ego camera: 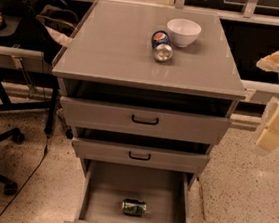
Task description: Pick green can from bottom drawer and place on counter
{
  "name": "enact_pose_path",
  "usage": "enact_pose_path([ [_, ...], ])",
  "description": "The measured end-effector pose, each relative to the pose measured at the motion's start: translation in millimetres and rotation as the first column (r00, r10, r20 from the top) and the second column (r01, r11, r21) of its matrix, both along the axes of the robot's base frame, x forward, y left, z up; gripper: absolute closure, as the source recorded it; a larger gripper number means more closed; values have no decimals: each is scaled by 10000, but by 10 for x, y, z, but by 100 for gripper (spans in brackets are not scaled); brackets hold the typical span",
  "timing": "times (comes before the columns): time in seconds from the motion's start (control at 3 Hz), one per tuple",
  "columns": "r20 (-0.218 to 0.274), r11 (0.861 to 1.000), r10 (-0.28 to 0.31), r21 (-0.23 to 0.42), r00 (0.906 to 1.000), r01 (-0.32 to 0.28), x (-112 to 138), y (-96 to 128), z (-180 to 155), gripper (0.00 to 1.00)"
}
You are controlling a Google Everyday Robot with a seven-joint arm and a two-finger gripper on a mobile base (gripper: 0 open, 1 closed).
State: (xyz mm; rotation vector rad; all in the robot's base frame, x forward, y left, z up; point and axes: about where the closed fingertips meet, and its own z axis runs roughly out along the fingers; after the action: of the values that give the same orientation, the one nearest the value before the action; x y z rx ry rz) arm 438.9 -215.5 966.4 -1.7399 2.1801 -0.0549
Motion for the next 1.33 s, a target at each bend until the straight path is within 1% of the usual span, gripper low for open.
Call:
enact_pose_path([
  [0.33,98,9914,1059,763,9943,-1063,-20,45,-262,0],
  [0.67,224,9714,1999,1265,9796,-2011,-85,97,-526,0],
  [1.0,-159,9412,2982,1712,9544,-2913,-156,210,-1012,0],
  [1.33,-88,9410,2933,1789,9560,-2871,-167,223,-1039,0],
])
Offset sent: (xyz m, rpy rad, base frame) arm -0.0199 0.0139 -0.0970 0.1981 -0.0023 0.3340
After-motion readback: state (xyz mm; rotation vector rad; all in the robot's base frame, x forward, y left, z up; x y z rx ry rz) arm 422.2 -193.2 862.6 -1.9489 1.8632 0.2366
